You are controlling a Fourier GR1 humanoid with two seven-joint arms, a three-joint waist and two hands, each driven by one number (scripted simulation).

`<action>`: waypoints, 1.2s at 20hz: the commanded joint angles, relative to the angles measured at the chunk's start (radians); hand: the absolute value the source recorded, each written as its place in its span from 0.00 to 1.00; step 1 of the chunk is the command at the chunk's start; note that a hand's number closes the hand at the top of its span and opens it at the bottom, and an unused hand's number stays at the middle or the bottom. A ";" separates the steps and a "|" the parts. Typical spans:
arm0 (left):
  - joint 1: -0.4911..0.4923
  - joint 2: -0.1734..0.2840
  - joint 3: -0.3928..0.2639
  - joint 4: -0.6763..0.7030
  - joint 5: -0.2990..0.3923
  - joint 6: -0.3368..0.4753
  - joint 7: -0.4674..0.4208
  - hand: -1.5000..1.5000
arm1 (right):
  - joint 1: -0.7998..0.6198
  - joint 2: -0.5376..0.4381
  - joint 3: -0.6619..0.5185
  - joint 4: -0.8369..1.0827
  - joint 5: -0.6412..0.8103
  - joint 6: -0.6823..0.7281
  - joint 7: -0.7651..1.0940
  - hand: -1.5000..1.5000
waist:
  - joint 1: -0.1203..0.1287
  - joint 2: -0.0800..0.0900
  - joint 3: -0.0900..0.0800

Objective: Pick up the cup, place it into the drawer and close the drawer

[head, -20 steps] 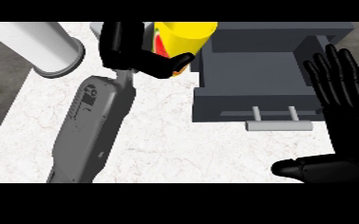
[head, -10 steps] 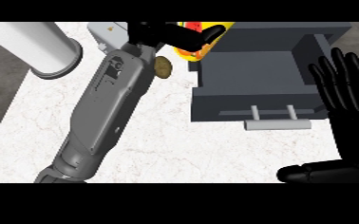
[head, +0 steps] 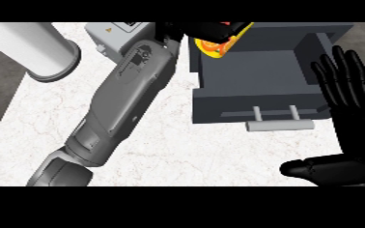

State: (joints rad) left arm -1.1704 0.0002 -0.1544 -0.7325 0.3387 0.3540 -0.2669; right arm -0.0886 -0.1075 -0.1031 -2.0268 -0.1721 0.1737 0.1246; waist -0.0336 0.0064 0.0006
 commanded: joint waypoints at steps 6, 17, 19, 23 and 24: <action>-0.120 0.000 -0.169 0.224 0.165 0.061 -0.047 1.00 | -0.084 0.013 0.035 0.037 0.022 -0.020 0.023 0.00 | -0.034 0.009 0.000; -0.148 0.000 -0.335 0.339 0.210 0.075 -0.072 1.00 | -0.047 0.019 0.047 -0.012 0.001 -0.006 0.031 0.00 | -0.061 0.011 0.001; -0.159 0.000 -0.372 0.366 0.197 0.081 -0.067 1.00 | -0.085 0.025 0.051 0.063 0.020 -0.005 -0.008 0.00 | -0.061 0.018 0.001; -0.146 0.000 -0.442 0.359 0.213 0.144 -0.045 0.00 | -0.062 0.011 0.043 0.031 -0.008 0.022 -0.011 0.00 | -0.096 0.022 0.002; -0.177 0.000 -0.446 0.332 0.236 0.160 -0.005 0.00 | -0.118 0.037 0.048 0.067 0.008 -0.015 -0.013 0.00 | -0.082 0.020 0.002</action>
State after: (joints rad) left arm -1.3247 0.0001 -0.5492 -0.3906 0.5541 0.4692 -0.3123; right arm -0.1687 -0.0820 -0.0529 -1.9872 -0.1631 0.1719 0.1189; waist -0.1097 0.0243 0.0021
